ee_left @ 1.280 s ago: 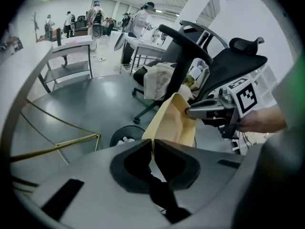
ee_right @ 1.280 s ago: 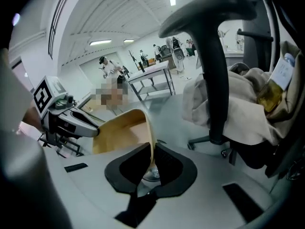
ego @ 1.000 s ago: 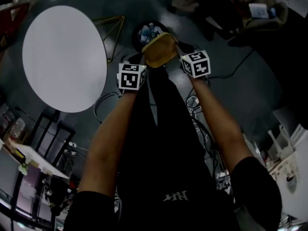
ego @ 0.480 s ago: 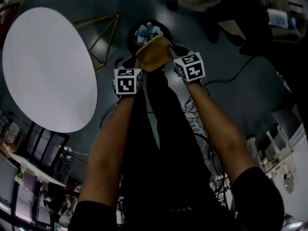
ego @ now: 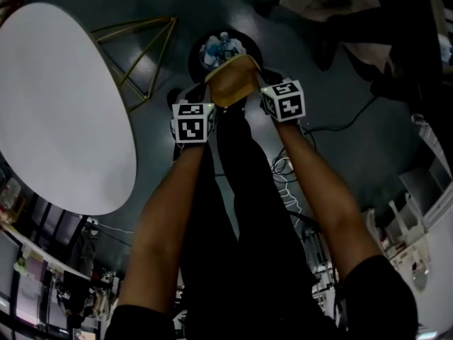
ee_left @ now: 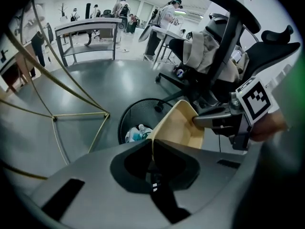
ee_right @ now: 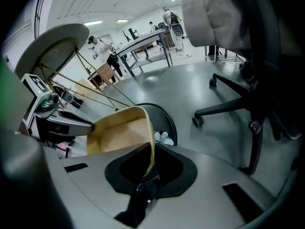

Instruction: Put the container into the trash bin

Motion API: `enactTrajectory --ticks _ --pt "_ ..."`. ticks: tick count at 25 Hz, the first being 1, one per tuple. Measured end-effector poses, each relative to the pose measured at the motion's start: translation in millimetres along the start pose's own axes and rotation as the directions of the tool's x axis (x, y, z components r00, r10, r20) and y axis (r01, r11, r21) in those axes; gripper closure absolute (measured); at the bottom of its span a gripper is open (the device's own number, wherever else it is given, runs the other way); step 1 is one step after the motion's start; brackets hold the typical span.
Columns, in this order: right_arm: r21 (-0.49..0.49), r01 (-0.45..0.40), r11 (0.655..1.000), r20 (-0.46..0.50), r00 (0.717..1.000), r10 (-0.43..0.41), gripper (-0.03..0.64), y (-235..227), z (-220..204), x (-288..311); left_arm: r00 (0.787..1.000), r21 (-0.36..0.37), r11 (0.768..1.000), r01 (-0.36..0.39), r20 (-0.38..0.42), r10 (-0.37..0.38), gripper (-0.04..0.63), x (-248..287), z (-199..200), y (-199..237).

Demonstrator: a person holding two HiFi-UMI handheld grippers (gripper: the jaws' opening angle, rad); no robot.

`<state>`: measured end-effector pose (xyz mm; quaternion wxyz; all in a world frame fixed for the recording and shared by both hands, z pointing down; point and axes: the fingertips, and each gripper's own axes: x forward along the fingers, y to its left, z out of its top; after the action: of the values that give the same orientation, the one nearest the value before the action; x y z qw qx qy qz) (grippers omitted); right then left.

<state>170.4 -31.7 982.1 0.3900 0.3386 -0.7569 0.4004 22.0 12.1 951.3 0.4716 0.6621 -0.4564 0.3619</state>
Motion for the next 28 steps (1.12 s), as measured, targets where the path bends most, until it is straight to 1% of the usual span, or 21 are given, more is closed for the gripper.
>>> enactTrajectory --ticks 3,10,14,18,19,20,21,22,25,28 --pt "-0.012 0.006 1.000 -0.001 1.000 -0.006 0.563 -4.1 -1.1 12.2 1.000 0.022 1.000 -0.003 0.000 0.003 0.578 10.4 -1.1 5.9" --pt "-0.028 0.001 1.000 -0.013 1.000 -0.001 0.563 -9.0 0.0 26.1 1.000 0.046 0.999 0.005 -0.013 -0.004 0.578 21.5 5.0 13.5" --pt "-0.034 0.023 0.999 -0.019 1.000 -0.024 0.563 -12.5 4.0 30.5 1.000 0.057 0.998 0.002 -0.018 -0.001 0.578 27.1 12.1 16.8" --pt "-0.040 0.040 0.998 -0.041 0.998 -0.042 0.563 -16.1 -2.7 32.2 0.999 0.069 0.998 0.013 -0.031 -0.011 0.574 29.6 8.4 15.4" --pt "-0.042 0.050 0.998 -0.039 0.998 -0.052 0.563 -17.6 -2.8 31.7 0.999 0.065 0.998 0.008 -0.039 -0.006 0.570 29.7 6.3 16.6" --pt "-0.043 0.064 0.997 -0.033 0.997 -0.066 0.563 -19.2 -1.9 30.7 0.999 0.060 0.998 -0.001 -0.047 0.004 0.552 29.0 4.1 18.8" --pt "-0.042 0.079 0.996 -0.023 0.997 -0.080 0.561 -20.6 -0.3 28.8 0.998 0.058 0.998 -0.010 -0.053 0.013 0.498 27.1 1.8 21.0" --pt "-0.038 0.091 0.995 -0.012 0.996 -0.092 0.560 -21.4 1.2 25.7 0.998 0.059 0.998 -0.017 -0.057 0.020 0.479 24.1 -0.5 22.1" --pt "-0.035 0.095 0.995 0.015 0.995 -0.095 0.560 -17.4 4.9 13.1 0.998 0.079 0.997 -0.010 -0.061 0.015 0.480 11.9 -5.5 17.3" --pt "-0.071 0.078 0.994 0.016 0.997 -0.077 0.560 -3.7 9.2 -1.5 0.998 0.091 0.996 0.003 -0.058 0.002 0.489 -3.1 -4.8 7.3"
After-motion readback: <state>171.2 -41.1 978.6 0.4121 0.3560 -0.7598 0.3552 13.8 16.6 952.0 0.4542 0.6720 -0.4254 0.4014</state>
